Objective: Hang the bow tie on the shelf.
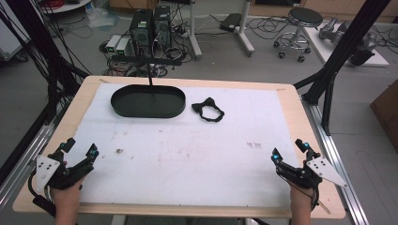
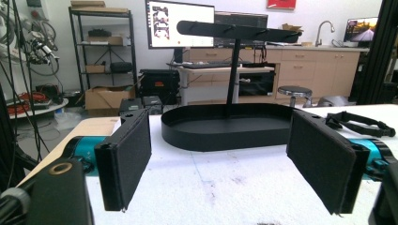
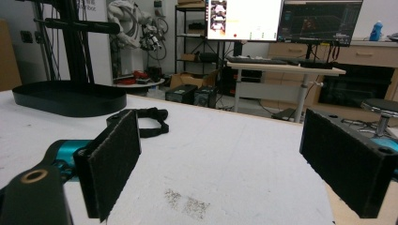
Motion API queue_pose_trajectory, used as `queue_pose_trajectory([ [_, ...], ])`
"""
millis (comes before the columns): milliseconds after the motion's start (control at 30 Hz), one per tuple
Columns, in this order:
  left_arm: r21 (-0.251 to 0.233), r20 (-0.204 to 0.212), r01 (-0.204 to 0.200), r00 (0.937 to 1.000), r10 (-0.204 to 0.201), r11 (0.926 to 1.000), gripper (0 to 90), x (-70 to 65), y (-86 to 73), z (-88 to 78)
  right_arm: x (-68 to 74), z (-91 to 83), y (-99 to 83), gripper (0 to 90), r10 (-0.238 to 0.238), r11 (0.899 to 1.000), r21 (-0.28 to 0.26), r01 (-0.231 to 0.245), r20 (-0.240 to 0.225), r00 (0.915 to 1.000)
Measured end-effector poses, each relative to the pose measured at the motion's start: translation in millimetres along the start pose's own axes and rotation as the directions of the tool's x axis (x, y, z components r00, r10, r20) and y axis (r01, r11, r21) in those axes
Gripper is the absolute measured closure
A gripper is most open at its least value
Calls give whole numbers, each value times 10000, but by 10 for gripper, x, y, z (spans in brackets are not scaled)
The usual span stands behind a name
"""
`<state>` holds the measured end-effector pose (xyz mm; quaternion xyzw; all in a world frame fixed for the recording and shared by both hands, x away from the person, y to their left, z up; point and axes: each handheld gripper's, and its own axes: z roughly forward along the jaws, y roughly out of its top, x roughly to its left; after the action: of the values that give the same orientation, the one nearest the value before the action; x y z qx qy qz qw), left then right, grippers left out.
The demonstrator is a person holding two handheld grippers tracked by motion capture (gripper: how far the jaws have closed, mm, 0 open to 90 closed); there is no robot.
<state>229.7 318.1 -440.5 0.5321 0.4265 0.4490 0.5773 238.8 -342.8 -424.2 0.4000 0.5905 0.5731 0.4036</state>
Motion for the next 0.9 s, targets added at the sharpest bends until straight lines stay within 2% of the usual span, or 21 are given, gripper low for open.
queue_pose_trajectory([
  [467,-25,-10,-79,10000,79,10000,227,-6,14,6,0,-15,20,119,43,9999,-98,-44,-55,10000],
  [567,-139,-73,-60,10000,59,9999,227,8,41,-6,24,-18,51,119,180,9998,-121,-182,-218,9996],
  [733,-195,-180,-20,9998,17,9998,227,34,57,-34,85,52,104,119,-33,10000,-59,30,-507,9987],
  [900,-167,-132,-39,9999,37,9999,227,29,57,-31,155,233,207,120,-297,9989,341,329,-917,9953],
])
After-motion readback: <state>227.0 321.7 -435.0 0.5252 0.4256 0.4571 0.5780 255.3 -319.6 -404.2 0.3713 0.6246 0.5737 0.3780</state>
